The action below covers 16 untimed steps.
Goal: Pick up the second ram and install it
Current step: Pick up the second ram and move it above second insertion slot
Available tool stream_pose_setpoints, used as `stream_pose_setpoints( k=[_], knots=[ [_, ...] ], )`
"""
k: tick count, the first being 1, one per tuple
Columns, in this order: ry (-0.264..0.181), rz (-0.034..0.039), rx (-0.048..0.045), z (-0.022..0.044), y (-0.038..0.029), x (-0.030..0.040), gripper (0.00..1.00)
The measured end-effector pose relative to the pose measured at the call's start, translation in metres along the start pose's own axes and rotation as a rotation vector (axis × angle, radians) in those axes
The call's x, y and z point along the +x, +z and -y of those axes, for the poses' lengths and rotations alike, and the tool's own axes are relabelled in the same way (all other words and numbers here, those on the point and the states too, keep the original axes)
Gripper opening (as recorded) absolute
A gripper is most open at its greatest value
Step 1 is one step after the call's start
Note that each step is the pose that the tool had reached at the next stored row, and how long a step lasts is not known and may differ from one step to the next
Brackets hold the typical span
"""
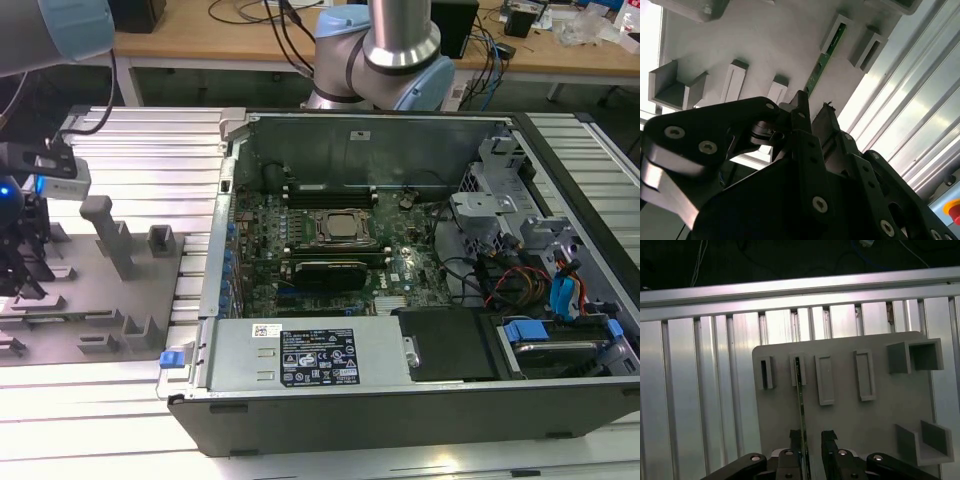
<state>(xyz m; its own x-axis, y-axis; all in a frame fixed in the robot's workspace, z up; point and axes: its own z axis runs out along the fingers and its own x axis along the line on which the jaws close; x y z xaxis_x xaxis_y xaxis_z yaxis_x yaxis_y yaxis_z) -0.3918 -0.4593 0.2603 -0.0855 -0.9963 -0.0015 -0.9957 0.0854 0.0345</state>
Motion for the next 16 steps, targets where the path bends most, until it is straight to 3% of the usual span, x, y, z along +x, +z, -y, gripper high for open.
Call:
stream_pose_setpoints(
  k=[16],
  knots=[
    [0.0, 0.0, 0.0, 0.0005, 0.0125, 0.0001, 0.3]
  ],
)
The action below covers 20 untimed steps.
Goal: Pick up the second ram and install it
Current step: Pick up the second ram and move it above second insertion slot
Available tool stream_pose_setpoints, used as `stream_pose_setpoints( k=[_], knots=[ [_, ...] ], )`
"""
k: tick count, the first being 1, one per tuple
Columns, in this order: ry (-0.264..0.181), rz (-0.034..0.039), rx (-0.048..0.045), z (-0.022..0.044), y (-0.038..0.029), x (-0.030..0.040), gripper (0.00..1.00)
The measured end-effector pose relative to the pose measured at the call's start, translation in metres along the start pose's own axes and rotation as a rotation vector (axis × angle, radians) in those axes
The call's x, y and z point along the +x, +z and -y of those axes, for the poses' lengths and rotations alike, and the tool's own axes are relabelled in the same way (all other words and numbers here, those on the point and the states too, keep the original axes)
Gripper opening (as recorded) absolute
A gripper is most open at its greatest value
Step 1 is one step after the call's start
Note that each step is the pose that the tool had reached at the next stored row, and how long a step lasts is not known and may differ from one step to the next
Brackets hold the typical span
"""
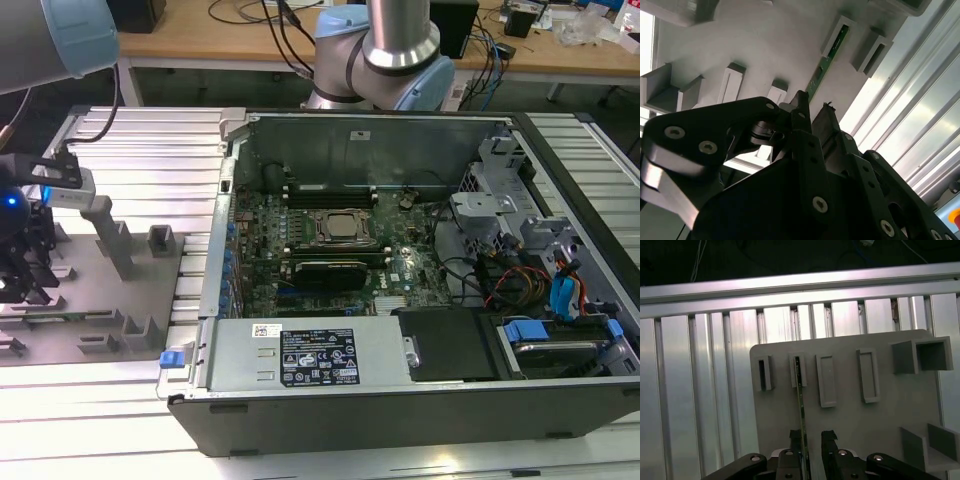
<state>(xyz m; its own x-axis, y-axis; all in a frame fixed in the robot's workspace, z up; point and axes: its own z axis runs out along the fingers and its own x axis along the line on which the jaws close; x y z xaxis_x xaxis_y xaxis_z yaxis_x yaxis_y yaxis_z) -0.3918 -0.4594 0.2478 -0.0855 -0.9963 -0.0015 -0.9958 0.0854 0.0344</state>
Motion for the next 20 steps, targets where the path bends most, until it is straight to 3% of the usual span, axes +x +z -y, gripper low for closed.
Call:
stream_pose_setpoints(
  k=[15, 18, 20],
  knots=[
    [-0.003, 0.0001, 0.0002, 0.0011, 0.0144, 0.0074, 0.3],
    [-0.067, -0.0024, -0.0001, 0.0013, 0.0183, 0.0077, 0.3],
    [-0.087, -0.0031, -0.0001, 0.0014, 0.0206, 0.0077, 0.3]
  ],
)
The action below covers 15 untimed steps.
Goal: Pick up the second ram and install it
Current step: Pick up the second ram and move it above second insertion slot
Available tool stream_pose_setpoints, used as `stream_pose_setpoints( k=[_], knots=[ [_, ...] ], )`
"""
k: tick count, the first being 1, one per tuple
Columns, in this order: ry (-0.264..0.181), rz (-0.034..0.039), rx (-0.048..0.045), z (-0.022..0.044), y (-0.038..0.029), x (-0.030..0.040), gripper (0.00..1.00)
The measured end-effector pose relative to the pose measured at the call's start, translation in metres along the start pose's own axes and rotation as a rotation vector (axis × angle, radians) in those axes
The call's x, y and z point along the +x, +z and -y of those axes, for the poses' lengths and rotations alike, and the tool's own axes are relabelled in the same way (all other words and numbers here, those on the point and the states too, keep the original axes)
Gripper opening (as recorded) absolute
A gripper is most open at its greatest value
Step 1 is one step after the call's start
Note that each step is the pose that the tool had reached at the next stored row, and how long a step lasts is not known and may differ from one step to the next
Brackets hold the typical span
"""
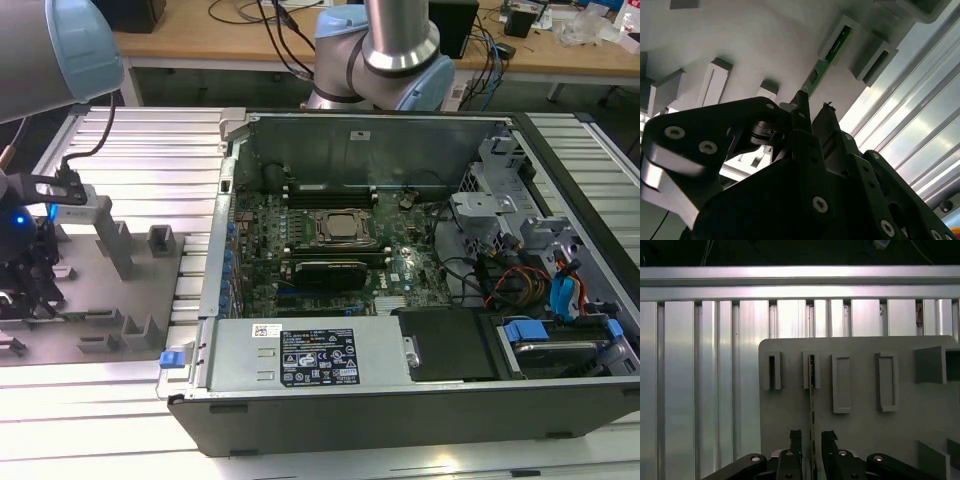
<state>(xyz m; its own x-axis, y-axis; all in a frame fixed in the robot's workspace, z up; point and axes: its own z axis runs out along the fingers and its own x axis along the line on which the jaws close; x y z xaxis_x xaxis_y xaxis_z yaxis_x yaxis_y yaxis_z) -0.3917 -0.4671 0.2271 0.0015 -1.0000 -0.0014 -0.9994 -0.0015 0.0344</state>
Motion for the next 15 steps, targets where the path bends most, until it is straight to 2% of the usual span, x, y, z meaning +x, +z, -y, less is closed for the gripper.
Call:
stream_pose_setpoints(
  k=[4, 7, 9, 11, 12, 15],
  knots=[
    [0.0, 0.0, 0.0, 0.0004, 0.014, 0.0, 0.3],
    [0.0, 0.0, 0.0, 0.0001, 0.0194, 0.0, 0.3],
    [0.0, 0.0004, -0.0001, -0.0003, 0.0212, 0.0001, 0.3],
    [-0.001, 0.0088, 0.0001, -0.0013, 0.0232, 0.0, 0.3],
    [-0.001, 0.0103, 0.0002, -0.0014, 0.0237, 0.0, 0.3],
    [-0.001, 0.0105, -0.0001, -0.0018, 0.0245, 0.0004, 0.3]
  ],
)
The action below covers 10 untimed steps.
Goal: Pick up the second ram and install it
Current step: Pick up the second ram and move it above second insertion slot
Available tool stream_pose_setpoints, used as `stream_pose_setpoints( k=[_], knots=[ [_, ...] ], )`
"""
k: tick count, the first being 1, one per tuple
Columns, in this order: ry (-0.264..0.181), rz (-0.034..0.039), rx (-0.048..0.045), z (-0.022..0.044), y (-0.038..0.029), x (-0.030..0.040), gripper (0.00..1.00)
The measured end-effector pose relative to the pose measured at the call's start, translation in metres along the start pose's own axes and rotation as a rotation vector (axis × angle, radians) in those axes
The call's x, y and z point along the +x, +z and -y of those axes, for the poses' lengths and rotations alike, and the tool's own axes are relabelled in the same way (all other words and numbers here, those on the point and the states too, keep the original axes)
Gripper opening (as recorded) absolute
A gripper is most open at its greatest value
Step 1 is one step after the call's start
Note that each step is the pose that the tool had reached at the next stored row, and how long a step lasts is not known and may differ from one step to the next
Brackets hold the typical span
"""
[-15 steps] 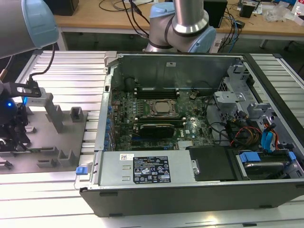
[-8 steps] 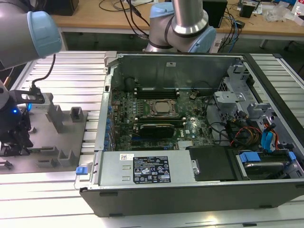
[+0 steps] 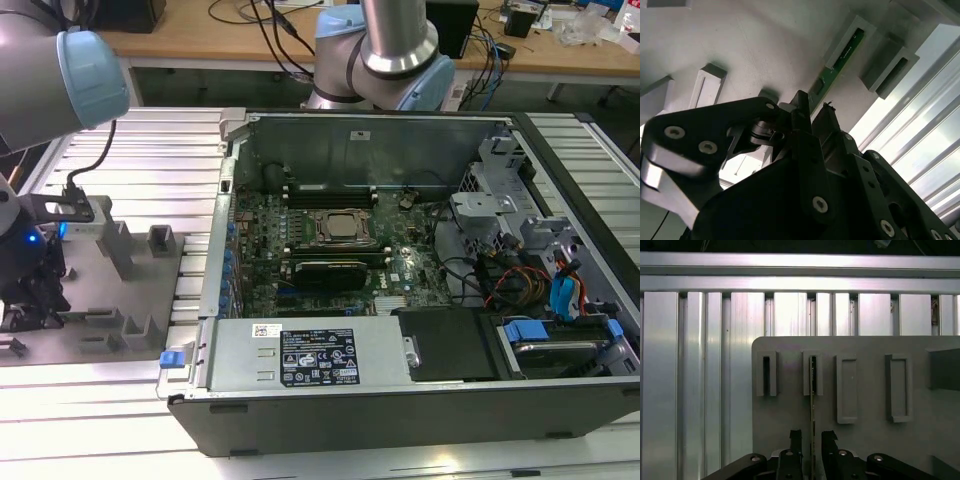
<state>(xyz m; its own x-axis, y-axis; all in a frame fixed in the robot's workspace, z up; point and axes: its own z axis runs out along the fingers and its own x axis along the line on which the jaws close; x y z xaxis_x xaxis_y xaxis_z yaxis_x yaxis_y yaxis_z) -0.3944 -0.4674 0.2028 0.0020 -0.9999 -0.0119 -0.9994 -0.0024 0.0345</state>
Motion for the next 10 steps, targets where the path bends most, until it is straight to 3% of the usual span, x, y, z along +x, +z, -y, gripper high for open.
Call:
stream_pose_setpoints(
  k=[3, 4, 5, 10],
  knots=[
    [0.0, 0.0, 0.0001, -0.0001, 0.0001, 0.0, 0.29],
    [0.0, -0.0001, 0.0, -0.0001, 0.0, 0.0, 0.16],
    [0.0, 0.0, 0.0001, -0.0001, 0.0001, 0.0, 0.13],
    [0.0, 0.0, 0.0001, -0.0002, 0.0001, 0.0, 0.13]
  ],
)
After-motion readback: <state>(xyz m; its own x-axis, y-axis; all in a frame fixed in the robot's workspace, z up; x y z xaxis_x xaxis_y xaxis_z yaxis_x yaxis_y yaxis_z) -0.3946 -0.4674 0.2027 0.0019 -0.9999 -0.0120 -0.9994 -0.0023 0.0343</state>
